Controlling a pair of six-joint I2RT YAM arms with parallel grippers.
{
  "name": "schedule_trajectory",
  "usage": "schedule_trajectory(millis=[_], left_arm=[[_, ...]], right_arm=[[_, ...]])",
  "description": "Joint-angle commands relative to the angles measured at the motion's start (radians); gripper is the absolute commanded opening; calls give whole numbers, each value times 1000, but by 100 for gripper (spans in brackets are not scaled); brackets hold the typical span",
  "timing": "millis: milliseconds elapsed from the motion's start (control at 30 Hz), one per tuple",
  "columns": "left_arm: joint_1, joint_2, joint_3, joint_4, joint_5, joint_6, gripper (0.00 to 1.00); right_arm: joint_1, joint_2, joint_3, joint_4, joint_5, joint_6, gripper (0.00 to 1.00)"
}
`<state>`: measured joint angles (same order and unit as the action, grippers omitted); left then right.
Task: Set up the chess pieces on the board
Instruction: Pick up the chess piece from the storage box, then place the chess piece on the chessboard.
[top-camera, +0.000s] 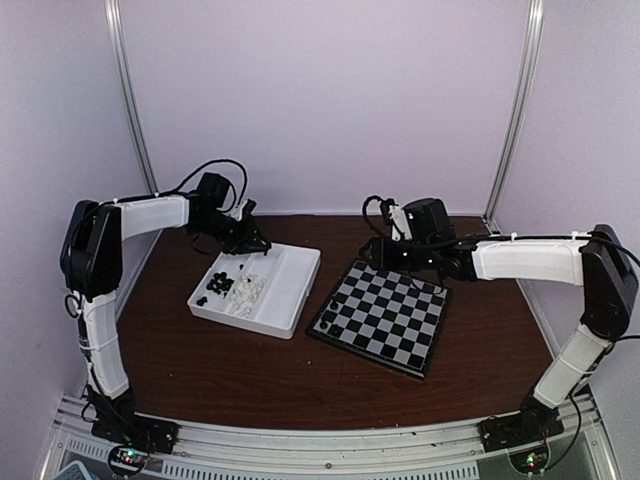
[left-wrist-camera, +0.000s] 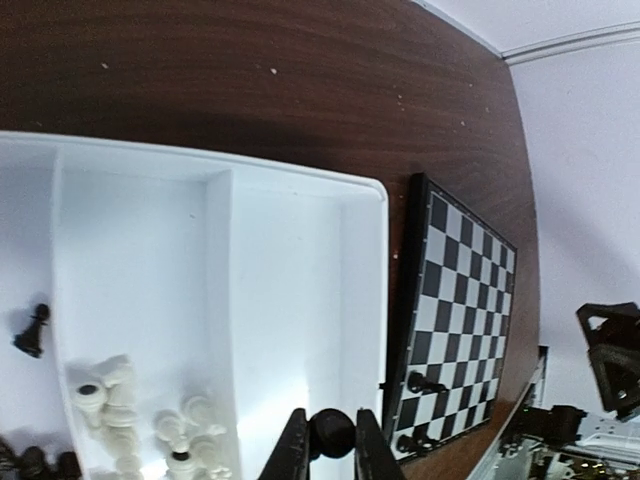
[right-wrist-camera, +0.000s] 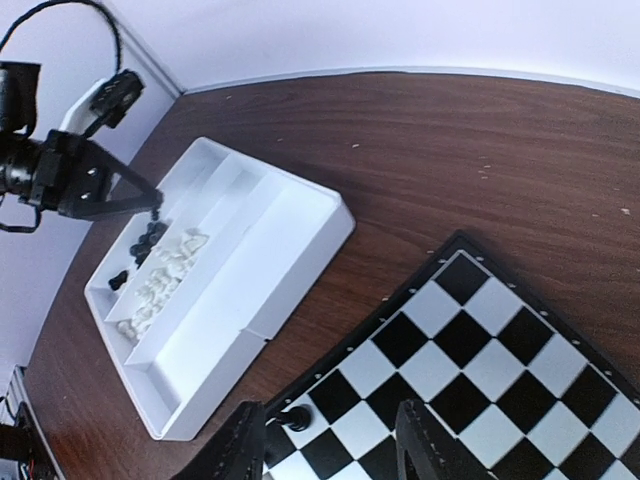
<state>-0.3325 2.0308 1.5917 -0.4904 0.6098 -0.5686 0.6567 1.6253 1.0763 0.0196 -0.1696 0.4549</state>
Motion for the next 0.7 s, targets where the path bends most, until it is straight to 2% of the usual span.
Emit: schedule_trajectory(millis=[0, 233, 667], left_arm=[[-48, -36, -35, 215, 129, -191, 12], [-94, -56, -124, 361, 170, -325, 12], [-108, -76, -207, 455, 214, -404, 13]], right_arm=[[39, 74, 35, 134, -128, -17, 48], [85, 249, 179, 203, -197, 19, 48], [111, 432, 306, 329, -290, 48, 47]])
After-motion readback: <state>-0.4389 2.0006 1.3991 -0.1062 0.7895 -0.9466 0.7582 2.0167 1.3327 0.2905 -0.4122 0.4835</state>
